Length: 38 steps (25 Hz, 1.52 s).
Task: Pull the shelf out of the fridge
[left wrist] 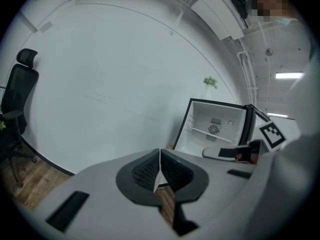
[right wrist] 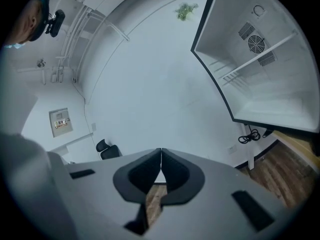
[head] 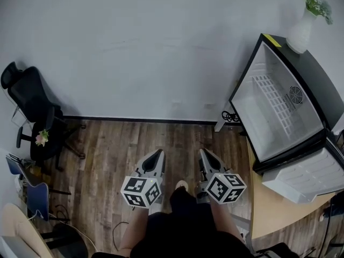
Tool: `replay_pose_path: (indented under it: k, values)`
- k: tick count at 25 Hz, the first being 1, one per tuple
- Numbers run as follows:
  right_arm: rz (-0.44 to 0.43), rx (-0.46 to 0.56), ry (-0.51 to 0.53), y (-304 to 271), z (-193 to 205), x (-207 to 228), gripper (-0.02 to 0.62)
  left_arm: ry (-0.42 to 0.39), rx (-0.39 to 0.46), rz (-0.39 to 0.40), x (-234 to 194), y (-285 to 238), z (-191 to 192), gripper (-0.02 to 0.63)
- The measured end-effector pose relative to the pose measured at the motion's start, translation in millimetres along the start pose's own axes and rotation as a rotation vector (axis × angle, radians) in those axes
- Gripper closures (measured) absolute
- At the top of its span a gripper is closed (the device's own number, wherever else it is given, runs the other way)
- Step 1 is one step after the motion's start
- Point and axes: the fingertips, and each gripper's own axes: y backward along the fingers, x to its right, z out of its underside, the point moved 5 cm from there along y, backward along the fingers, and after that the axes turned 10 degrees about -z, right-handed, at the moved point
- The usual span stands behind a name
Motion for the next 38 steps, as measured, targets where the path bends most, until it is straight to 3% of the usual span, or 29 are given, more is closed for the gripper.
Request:
replay_pose_path:
  k: [23, 38]
  values:
    - [0.015, 0.031, -0.022, -66.4, -50.3, 81.7, 0.604, -0.022, -0.030, 0.053, 4.4, -119.3, -20.8, 0.597]
    - [0.103, 0.052, -0.068, -49.8, -46.2, 112.0, 0.604, -0.027, -0.106, 0.150, 30.6, -156.1, -8.0, 0.597]
